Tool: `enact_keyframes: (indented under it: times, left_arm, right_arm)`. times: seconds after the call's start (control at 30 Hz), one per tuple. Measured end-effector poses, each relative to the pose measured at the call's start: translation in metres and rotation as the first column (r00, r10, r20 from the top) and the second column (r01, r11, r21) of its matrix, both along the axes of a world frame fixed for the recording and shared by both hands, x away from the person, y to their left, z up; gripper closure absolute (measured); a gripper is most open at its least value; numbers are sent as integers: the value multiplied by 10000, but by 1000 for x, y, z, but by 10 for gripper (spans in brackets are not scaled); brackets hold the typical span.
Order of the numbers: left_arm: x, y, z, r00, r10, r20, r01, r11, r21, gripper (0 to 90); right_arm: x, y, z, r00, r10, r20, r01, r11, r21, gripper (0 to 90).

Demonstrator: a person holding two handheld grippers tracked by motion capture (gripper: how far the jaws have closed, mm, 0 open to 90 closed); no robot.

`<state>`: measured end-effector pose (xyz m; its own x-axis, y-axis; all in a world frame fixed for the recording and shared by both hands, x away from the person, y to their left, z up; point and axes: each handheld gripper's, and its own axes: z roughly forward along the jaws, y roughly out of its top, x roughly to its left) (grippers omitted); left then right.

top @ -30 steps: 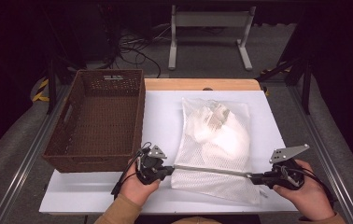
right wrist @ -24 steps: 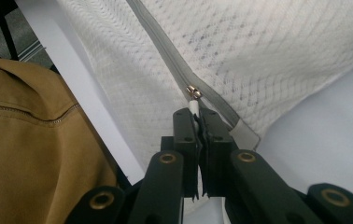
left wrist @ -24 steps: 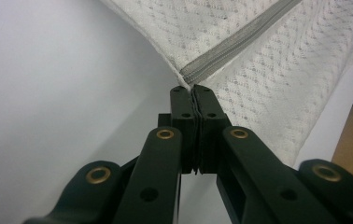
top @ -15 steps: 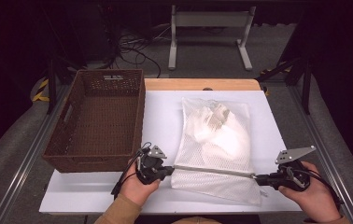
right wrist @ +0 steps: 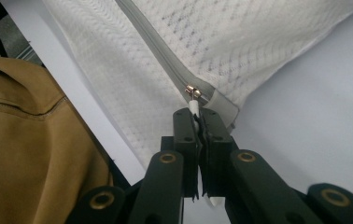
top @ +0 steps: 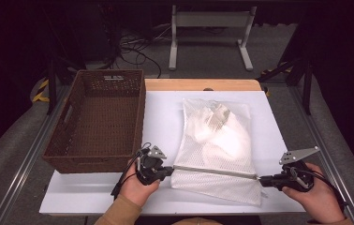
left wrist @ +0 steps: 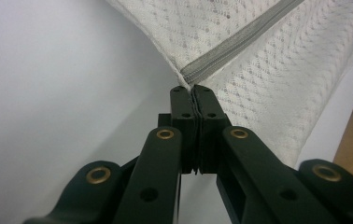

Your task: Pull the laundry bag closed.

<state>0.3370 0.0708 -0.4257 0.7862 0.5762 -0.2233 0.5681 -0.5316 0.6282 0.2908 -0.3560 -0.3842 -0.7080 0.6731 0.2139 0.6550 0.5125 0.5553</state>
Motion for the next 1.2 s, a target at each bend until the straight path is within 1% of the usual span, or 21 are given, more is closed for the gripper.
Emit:
enact_keyframes:
  times: [0.1, 0.17, 0.27, 0.3, 0.33, 0.43, 0.5, 0.6, 0.67, 0.73, 0.77, 0.83, 0.87, 0.9, 0.93, 0.97, 1.0, 1.07, 1.1, 1.13, 1.2]
  left_arm:
    - [0, 0, 0, 10000, 26, -48, -26, 10000, -46, 886]
    - [0, 0, 0, 10000, 20, -32, -20, 10000, -27, 886]
    - [0, 0, 0, 10000, 3, -14, -3, 10000, -14, 886]
    - [0, 0, 0, 10000, 14, 2, -14, 10000, 19, 886]
    - [0, 0, 0, 10000, 0, -42, 0, 10000, -37, 886]
    - [0, 0, 0, 10000, -57, -25, 57, 10000, -25, 886]
    - [-1, -1, 0, 9999, -51, -137, 49, 9999, -98, 886]
    - [-1, -1, 0, 9998, -52, -165, 51, 9999, -93, 886]
    - [-1, -1, -1, 9999, -127, -66, 126, 9999, -94, 885]
    - [-3, -2, -1, 9998, -184, 65, 183, 9998, 28, 884]
    - [-4, -3, -1, 9996, -215, 198, 213, 9998, 65, 883]
    - [-6, -5, 0, 9992, -276, 295, 278, 9996, -41, 878]
    - [-5, -4, 0, 9985, -340, 424, 341, 9994, -21, 871]
    - [-6, -4, 0, 9987, -316, 405, 320, 9995, -74, 864]
    - [-6, -3, 1, 9986, -318, 419, 321, 9994, -87, 851]
    - [-7, -2, 1, 9985, -330, 438, 336, 9993, -136, 834]
    - [-7, -1, 1, 9982, -369, 480, 378, 9991, -172, 814]
    - [-9, 2, 2, 9979, -407, 511, 425, 9985, -353, 773]
    - [-9, 3, 3, 9969, -441, 651, 467, 9981, -397, 743]
    - [-10, 4, 4, 9969, -435, 655, 468, 9977, -495, 718]
    - [-10, 5, 6, 9959, -495, 751, 543, 9965, -631, 697]
  right_arm:
    - [1, -1, -1, 10000, -20, -32, 20, 10000, 5, 869]
    - [1, -2, -1, 10000, -53, -15, 52, 9999, -92, 869]
    - [0, -3, -2, 10000, -90, -28, 90, 9999, -78, 869]
    - [0, -3, -2, 9999, -135, -4, 135, 9998, -139, 869]
    - [0, -3, -2, 9999, -162, 14, 162, 9997, -187, 869]
    - [0, -5, -3, 9997, -229, -9, 229, 9996, -137, 869]
    - [0, -6, -4, 9996, -278, -6, 278, 9995, -165, 869]
    - [0, -6, -4, 9995, -300, 4, 300, 9993, -209, 869]
    - [1, -5, -5, 9995, -298, 55, 300, 9989, -348, 869]
    - [2, -3, -6, 9995, -293, 132, 300, 9983, -502, 868]
    - [2, -3, -7, 9995, -280, 162, 288, 9984, -489, 867]
    - [4, -4, -8, 9990, -287, 333, 304, 9983, -505, 864]
    - [4, -4, -8, 9988, -269, 398, 290, 9982, -529, 861]
    - [5, -4, -8, 9987, -255, 434, 278, 9982, -526, 855]
    - [5, -4, -8, 9985, -271, 477, 296, 9982, -518, 840]
    - [5, -5, -8, 9979, -350, 546, 377, 9981, -491, 807]
    - [5, -5, -8, 9969, -409, 673, 439, 9981, -443, 767]
    - [6, -6, -7, 9950, -500, 869, 535, 9978, -388, 718]
    - [7, -6, -7, 9937, -532, 984, 570, 9977, -369, 682]
    - [8, -6, -7, 9917, -550, 1158, 596, 9975, -369, 646]
    - [8, -6, -6, 9883, -534, 1429, 590, 9977, -348, 627]
